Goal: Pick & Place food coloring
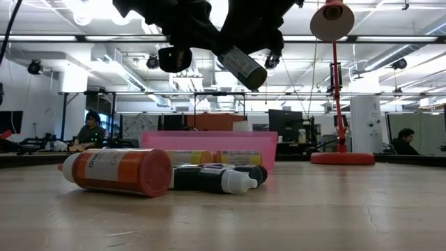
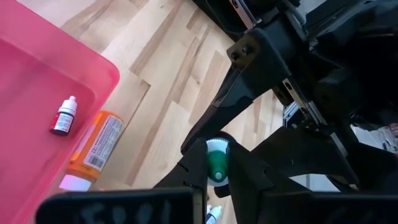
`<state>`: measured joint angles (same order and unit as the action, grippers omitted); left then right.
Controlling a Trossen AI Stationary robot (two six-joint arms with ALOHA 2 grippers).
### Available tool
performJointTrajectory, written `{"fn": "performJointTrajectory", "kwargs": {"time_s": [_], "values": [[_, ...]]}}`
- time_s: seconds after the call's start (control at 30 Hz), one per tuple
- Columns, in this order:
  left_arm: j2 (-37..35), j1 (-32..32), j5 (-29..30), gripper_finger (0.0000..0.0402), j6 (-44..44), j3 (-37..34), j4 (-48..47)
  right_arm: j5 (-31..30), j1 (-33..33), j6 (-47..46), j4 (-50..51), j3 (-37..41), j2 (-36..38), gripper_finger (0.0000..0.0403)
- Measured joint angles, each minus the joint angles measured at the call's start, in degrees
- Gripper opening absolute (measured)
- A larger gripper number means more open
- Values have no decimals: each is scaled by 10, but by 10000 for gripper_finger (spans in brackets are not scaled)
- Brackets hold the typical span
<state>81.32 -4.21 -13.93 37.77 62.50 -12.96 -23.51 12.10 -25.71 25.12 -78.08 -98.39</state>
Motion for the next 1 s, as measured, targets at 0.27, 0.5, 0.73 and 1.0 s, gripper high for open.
{"fn": "performJointTrajectory", "kwargs": {"time_s": [0.27, 0.5, 0.73, 1.0], "values": [[0, -5, 3, 17, -12, 0, -2, -5, -1, 30, -1, 2, 0, 151], [0, -5, 9, 17, -20, 0, -11, -2, -2, 23, 0, 2, 0, 165], [0, -7, 43, 16, -39, -3, -49, -5, -1, 22, 0, 1, 1, 238], [-3, -29, 141, 16, -84, 0, -85, -68, -1, 3, 0, 1, 28, 297]]}}
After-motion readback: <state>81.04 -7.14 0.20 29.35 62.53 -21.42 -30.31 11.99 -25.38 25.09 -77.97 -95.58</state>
